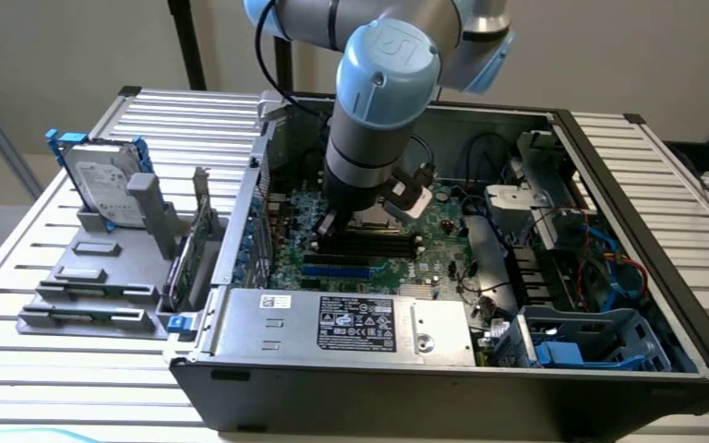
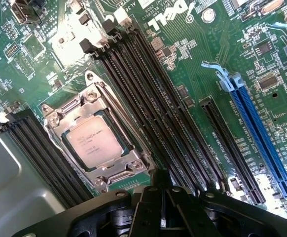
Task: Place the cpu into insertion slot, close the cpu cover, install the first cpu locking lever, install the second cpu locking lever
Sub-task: 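Install the second cpu locking lever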
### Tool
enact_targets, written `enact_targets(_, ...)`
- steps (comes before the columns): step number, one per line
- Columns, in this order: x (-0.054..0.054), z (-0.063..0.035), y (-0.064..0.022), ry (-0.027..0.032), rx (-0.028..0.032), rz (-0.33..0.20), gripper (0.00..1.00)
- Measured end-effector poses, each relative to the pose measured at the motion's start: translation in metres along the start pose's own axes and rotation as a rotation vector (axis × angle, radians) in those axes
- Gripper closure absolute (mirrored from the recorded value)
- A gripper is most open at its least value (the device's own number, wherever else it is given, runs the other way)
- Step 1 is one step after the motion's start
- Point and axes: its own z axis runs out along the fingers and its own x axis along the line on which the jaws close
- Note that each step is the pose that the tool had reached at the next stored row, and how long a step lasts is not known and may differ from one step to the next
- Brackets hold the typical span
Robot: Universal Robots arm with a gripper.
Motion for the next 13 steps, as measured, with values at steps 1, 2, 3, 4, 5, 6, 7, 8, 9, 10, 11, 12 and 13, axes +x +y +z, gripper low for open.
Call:
enact_targets(1, 0.001, -0.0030, -0.0008, -0.0005, 0.0000, 0.000, 0.89)
enact_targets(2, 0.002, -0.0063, -0.0016, -0.0005, -0.0002, 0.000, 0.89)
enact_targets(3, 0.002, -0.0098, -0.0025, -0.0009, -0.0003, 0.000, 0.89)
enact_targets(4, 0.003, -0.0131, -0.0034, -0.0008, -0.0003, 0.000, 0.89)
enact_targets(5, 0.004, -0.0158, -0.0041, -0.0007, -0.0003, 0.000, 0.89)
enact_targets(6, 0.004, -0.0182, -0.0047, -0.0009, -0.0003, 0.000, 0.89)
enact_targets(7, 0.005, -0.0197, -0.0052, -0.0009, -0.0003, 0.000, 0.89)
enact_targets(8, 0.005, -0.0202, -0.0053, -0.0008, -0.0003, 0.000, 0.89)
enact_targets(9, 0.005, -0.0201, -0.0053, -0.0006, -0.0003, 0.000, 0.89)
enact_targets(10, 0.005, -0.0205, -0.0054, -0.0007, -0.0003, 0.000, 0.89)
enact_targets(11, 0.005, -0.0208, -0.0055, -0.0008, -0.0003, 0.000, 0.89)
enact_targets(12, 0.005, -0.0208, -0.0055, -0.0008, -0.0003, 0.000, 0.89)
enact_targets(13, 0.005, -0.0209, -0.0055, -0.0008, -0.0003, 0.000, 0.89)
